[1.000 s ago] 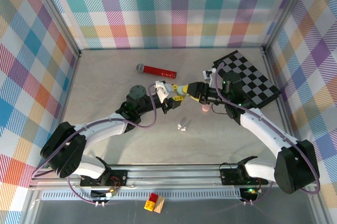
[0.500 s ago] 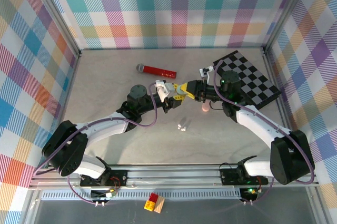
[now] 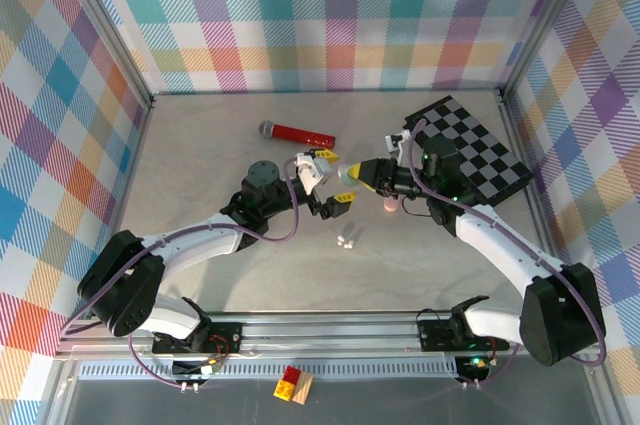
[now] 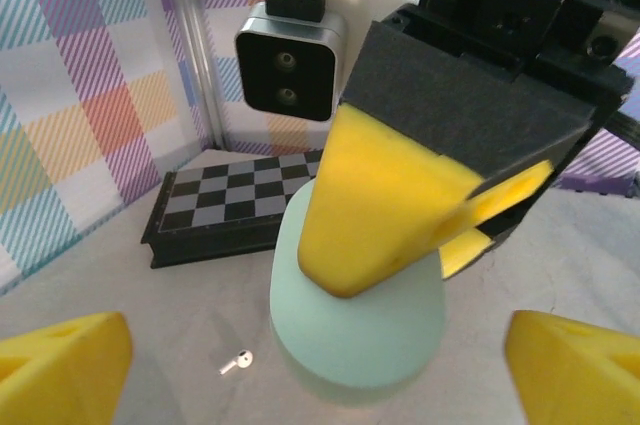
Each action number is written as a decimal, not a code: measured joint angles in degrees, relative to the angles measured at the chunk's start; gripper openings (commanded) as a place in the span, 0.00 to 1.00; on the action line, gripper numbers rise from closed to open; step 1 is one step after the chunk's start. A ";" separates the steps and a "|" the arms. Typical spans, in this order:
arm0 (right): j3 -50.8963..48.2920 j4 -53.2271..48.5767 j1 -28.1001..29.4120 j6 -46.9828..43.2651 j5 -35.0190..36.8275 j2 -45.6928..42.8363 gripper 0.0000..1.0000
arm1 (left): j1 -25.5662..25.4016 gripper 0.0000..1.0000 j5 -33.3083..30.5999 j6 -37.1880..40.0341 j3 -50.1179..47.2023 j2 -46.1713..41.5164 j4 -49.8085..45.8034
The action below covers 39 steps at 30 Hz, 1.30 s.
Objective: Insert the wireless bluetooth earbuds into the charging case
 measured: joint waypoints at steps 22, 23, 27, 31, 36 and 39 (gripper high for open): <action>1.62 -10.84 -2.10 -11.34 21.16 24.13 0.09 | 0.00 1.00 -3.87 -1.31 -6.05 -6.27 -14.69; 2.38 -10.93 -2.10 -11.72 21.79 25.66 0.10 | 0.00 1.00 -4.02 -1.36 -6.05 -6.27 -14.73; 6.08 -10.73 -2.10 -12.55 22.88 30.60 0.11 | 0.00 1.00 -4.15 -1.53 -6.05 -6.27 -14.73; 9.31 -10.16 -2.10 -13.25 22.93 33.97 0.15 | 0.00 1.00 -4.55 -1.51 -6.05 -6.27 -14.73; 11.80 -10.25 -2.10 -13.86 24.11 35.76 0.33 | 0.00 1.00 -5.31 -1.51 -6.05 -6.27 -14.75; 12.31 -11.15 -2.10 -15.04 25.83 35.74 0.47 | 0.02 1.00 -5.79 -1.53 -6.05 -6.27 -14.82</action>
